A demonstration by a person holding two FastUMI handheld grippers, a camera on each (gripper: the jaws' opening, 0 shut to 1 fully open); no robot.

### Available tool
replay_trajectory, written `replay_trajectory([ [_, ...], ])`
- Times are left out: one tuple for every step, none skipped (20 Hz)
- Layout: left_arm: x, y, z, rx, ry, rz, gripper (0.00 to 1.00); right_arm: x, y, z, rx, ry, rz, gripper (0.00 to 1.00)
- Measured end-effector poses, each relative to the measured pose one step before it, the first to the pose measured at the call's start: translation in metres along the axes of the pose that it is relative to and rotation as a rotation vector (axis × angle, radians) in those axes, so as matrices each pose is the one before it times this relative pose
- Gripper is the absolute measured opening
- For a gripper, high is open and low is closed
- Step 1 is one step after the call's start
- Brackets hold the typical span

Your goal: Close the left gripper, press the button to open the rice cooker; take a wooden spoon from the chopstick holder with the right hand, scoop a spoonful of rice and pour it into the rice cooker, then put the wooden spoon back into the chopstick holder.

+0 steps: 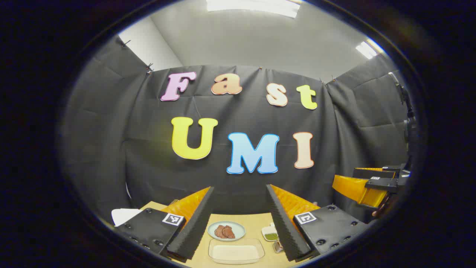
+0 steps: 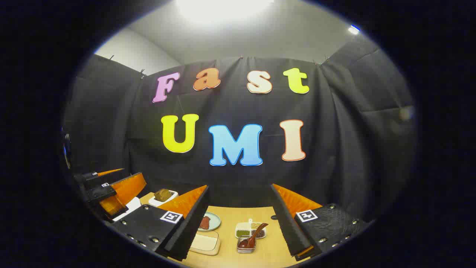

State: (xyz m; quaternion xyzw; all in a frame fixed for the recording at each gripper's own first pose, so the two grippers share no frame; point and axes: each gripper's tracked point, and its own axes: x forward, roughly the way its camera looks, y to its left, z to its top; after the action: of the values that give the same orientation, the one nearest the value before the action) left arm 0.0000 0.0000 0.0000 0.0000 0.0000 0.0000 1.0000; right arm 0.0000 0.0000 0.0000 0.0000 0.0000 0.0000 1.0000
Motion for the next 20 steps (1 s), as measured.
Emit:
replay_trajectory([
  [0.00181,-0.00003,0.00102,0.00155,-0.00385,0.00403,0.95,0.00016,-0.00032,-0.00183,-0.00204,0.00631,0.00120,0.95],
  [0.00064,0.00048,-0.00017,-0.00422,-0.00407,0.00109,0.95,-0.00048,0.00089,0.00090,-0.00223,0.00050,0.00096,0.95],
  [0.00189,-0.00089,0.00215,-0.00866,-0.00899,-0.01042,0.95,0.00029,0.00057,0.00371,0.00193,-0.01221,-0.00766,0.95],
  [0.00327,-0.00266,-0.00134,-0.00323,0.01286,-0.01836,0.91,-0.00034,-0.00126,-0.00002,0.00668,0.00907,-0.01545,0.95],
  [0.00060,-0.00065,-0.00087,0.00002,0.01436,-0.01419,0.95,-0.00270,0.00592,-0.00108,0.01715,0.00064,0.00351,0.96],
  [-0.00018,0.00227,0.00104,0.00406,-0.00593,-0.01160,0.95,-0.00062,0.00720,0.00353,0.02012,-0.01324,0.00462,0.96],
  [0.00054,0.00283,0.00139,0.00557,0.00029,-0.00595,0.95,0.00198,0.00299,0.00021,0.00497,-0.00924,-0.00464,0.96],
  [0.00202,0.00110,-0.00320,0.00141,0.01117,-0.00579,0.95,0.00163,-0.00209,-0.00672,-0.00817,0.01590,-0.01692,0.96],
  [-0.00082,0.00029,-0.00217,-0.00327,0.01439,-0.00636,0.95,0.00046,0.00297,-0.00588,-0.00649,0.01757,0.00313,0.96],
  [-0.00110,0.00126,0.00136,-0.00400,-0.00674,0.00163,0.94,0.00019,0.00664,0.00095,-0.00190,-0.00457,0.00874,0.97],
  [0.00036,0.00349,0.00305,0.00029,-0.01345,0.00853,0.95,0.00139,0.00178,0.00241,-0.00309,-0.01244,0.00592,0.96],
  [0.00092,0.00379,-0.00072,0.00040,-0.00440,0.01119,0.92,0.00194,0.00136,-0.00199,-0.00596,-0.00230,0.00706,0.96],
  [-0.00094,-0.00004,-0.00521,-0.00249,0.01891,0.00332,0.92,0.00165,-0.00022,-0.00204,-0.00470,0.01018,-0.00117,0.96],
  [-0.00175,-0.00353,-0.00739,-0.00602,0.01823,-0.00654,0.92,-0.00041,-0.00007,-0.00103,0.00164,0.00572,0.00108,0.96],
  [-0.00291,-0.00113,0.00046,-0.00073,-0.00037,-0.00518,0.94,-0.00018,0.00120,0.00160,0.00763,-0.00741,0.00477,0.96],
  [-0.00306,0.00323,0.00258,0.01029,-0.00972,0.00492,0.95,0.00086,0.00104,0.00250,0.00589,-0.00935,0.00454,0.96],
  [-0.00064,0.00402,0.00116,0.01467,-0.00382,0.01117,0.95,0.00142,0.00002,-0.00147,0.00017,0.00257,0.00033,0.96],
  [0.00027,0.00219,-0.00461,0.00640,0.00807,0.00716,0.94,0.00042,0.00041,-0.00670,0.00037,0.01559,0.00424,0.96],
  [0.00116,0.00008,-0.00206,-0.00629,0.00822,-0.00265,0.94,0.00038,0.00246,-0.00338,0.00568,0.01189,0.00791,0.96],
  [-0.00037,-0.00093,-0.00200,-0.00715,0.00514,-0.00736,0.95,0.00124,0.00215,0.00014,0.00676,0.00424,0.00676,0.96],
])
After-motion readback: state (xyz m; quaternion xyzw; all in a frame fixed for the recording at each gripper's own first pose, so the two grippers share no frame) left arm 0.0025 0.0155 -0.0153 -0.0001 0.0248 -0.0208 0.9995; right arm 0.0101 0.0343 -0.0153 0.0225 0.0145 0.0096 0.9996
